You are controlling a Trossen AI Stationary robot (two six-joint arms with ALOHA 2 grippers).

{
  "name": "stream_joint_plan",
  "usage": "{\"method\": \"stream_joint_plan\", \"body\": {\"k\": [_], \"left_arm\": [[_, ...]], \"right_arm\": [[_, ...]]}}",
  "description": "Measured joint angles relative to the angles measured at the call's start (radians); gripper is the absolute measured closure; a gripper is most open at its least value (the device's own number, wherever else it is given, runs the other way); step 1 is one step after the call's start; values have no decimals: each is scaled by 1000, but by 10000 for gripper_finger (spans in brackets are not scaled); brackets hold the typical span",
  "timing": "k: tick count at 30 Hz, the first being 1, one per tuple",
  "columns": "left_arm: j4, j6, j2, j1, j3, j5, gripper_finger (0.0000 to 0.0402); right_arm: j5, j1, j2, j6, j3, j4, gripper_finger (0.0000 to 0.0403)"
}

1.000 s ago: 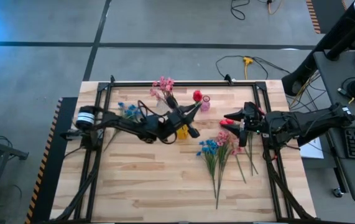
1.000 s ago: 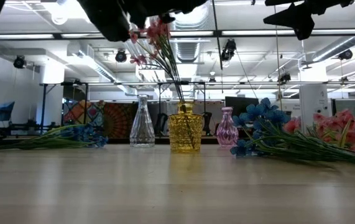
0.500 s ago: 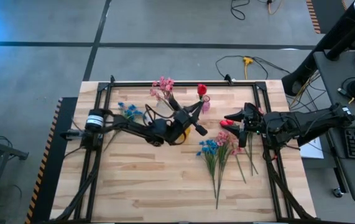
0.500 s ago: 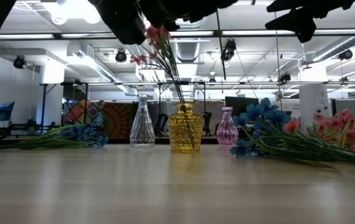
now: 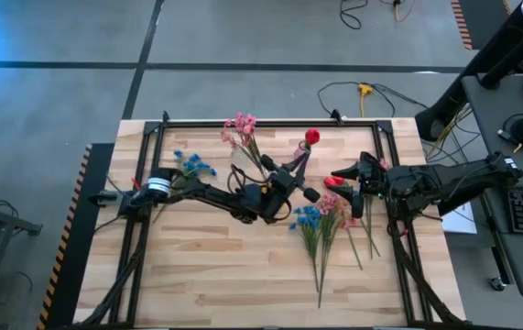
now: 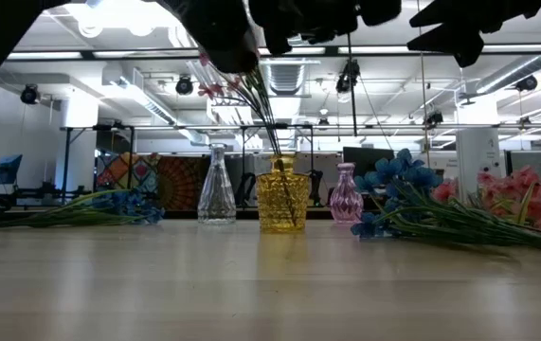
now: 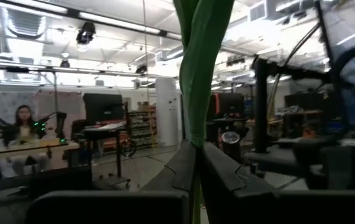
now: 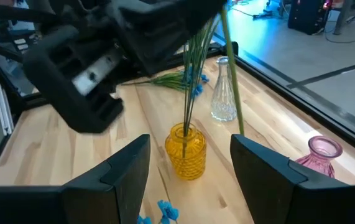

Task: Sort flowers into vase by color
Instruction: Put the left red tulip into the violet vase

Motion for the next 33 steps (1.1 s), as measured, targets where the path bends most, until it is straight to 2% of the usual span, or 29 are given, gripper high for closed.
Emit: {"method": "stream_joint_plan", "body": {"k": [12, 24, 33], "left_arm": [[3, 113, 130, 23, 198, -72, 401], [10, 91, 145, 70, 209, -91, 401], [-7, 67, 145, 81, 206, -34, 401]], "right_arm": [[0, 0, -38, -21, 0, -46, 188], [-3, 0, -71, -63, 0, -53, 188], [-2, 0, -71, -72, 0, -53, 188]]}}
